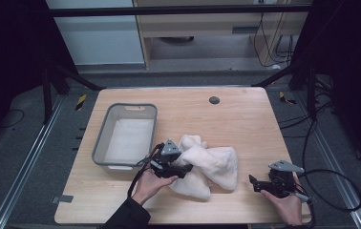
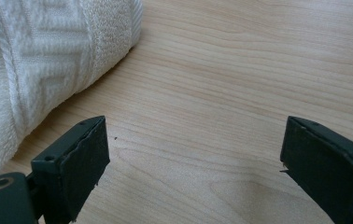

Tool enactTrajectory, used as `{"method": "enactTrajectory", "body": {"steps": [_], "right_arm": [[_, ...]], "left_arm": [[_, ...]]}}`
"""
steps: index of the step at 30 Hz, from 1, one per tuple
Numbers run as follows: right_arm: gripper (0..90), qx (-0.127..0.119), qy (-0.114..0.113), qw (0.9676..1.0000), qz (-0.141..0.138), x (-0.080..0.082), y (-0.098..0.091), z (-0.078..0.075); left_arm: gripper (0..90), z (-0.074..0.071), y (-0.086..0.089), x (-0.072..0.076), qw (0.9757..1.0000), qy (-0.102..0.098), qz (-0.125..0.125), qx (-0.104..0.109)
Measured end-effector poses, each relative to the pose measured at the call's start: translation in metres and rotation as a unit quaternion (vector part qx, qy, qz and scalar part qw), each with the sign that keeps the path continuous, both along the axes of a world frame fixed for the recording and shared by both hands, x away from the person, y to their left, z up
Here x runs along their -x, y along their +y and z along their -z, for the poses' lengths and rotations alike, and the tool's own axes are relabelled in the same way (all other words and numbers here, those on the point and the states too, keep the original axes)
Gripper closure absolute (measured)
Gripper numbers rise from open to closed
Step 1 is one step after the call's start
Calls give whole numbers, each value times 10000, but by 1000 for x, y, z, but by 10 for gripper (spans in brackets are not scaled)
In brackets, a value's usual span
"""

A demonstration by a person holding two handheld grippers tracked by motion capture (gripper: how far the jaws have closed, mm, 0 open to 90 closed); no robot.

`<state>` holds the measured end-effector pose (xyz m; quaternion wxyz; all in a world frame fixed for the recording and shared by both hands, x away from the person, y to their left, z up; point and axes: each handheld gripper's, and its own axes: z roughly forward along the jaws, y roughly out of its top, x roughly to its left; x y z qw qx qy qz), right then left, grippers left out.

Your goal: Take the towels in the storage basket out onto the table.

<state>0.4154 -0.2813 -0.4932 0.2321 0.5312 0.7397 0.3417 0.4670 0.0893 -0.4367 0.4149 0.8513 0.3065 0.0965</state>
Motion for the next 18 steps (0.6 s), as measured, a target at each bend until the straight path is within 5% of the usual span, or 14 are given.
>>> {"method": "enactTrajectory", "body": {"steps": [8,18], "right_arm": [[79,7,-14,10000,13,0,0,0],[78,-33,-27,10000,33,1,0,-1]], "left_arm": [[281,-1,2,4,9999,-40,4,-92],[251,-17,15,12,9997,-240,-58,-95]]}}
